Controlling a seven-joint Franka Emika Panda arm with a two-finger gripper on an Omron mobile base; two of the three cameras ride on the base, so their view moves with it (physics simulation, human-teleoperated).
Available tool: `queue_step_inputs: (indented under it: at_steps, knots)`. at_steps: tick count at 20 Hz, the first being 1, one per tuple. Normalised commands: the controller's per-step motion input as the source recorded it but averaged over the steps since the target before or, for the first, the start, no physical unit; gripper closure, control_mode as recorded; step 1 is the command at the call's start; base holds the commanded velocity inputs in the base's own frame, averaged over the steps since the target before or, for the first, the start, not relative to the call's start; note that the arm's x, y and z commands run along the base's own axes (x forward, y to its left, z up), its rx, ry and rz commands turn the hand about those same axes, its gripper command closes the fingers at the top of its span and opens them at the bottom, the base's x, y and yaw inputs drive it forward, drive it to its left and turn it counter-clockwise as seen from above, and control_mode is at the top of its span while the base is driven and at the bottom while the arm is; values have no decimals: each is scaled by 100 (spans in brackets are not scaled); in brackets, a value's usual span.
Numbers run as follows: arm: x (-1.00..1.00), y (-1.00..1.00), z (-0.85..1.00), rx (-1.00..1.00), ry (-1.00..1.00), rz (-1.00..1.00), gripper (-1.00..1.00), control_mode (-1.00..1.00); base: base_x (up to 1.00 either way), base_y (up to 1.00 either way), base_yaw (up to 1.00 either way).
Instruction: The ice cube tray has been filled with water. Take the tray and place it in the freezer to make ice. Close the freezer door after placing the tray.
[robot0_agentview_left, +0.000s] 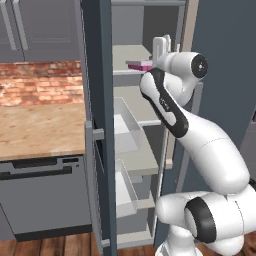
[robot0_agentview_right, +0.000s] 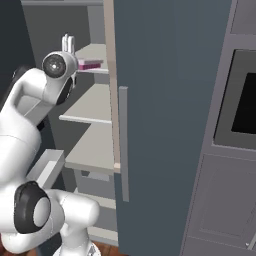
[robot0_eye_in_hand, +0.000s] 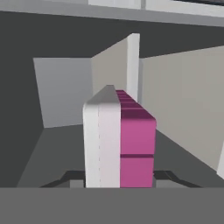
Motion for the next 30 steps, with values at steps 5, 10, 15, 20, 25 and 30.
queue_step_inputs:
  at_steps: [5,10,15,20,25,30]
  knots:
    - [35,2,-2,-1,0,0,100,-100,0,0,0]
    - [36,1,-10,-3,0,0,100,-100,0,0,0]
    - [38,6,-16,-5,1,0,100,-100,0,0,0]
    - [44,1,-11,-3,5,0,100,-100,0,0,0]
    - [51,0,-1,0,16,0,100,-100,0,0,0]
    - [58,0,-2,0,22,0,100,-100,0,0,0]
